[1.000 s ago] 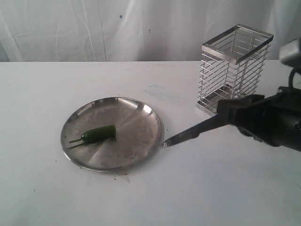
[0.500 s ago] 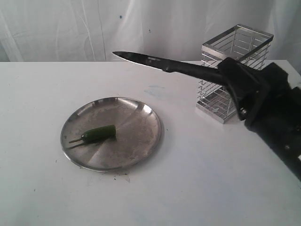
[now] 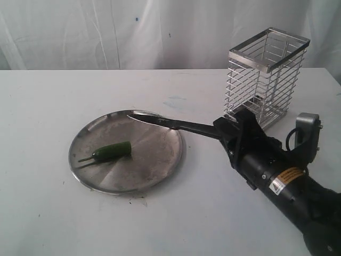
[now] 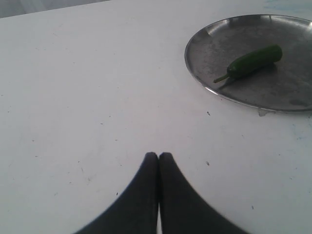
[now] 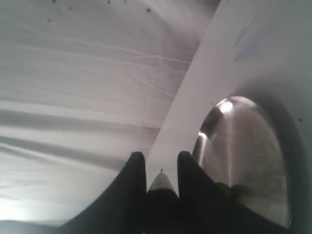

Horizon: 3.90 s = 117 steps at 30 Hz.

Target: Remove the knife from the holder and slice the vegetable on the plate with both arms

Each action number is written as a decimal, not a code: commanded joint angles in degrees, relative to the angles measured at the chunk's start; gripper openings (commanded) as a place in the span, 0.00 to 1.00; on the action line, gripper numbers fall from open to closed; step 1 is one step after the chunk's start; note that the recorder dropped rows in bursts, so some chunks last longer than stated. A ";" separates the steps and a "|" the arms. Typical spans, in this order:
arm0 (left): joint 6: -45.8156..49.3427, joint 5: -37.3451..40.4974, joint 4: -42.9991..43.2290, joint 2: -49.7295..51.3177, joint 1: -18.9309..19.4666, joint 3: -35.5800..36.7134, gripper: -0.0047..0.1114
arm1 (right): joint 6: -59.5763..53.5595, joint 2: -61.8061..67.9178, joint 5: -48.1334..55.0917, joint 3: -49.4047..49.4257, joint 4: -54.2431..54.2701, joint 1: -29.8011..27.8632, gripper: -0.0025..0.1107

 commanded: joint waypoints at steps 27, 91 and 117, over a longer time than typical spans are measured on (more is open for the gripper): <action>0.00 -0.22 -0.29 -0.27 0.00 0.15 0.04 | -0.92 17.17 5.34 -11.14 -3.98 -0.01 0.45; 0.00 -0.22 -0.29 -0.27 0.00 0.15 0.04 | -106.53 20.16 131.15 -69.20 18.81 -13.44 0.48; 0.00 -0.22 -0.29 -0.27 0.00 0.15 0.04 | -113.85 26.53 137.89 -69.42 33.50 -17.05 0.64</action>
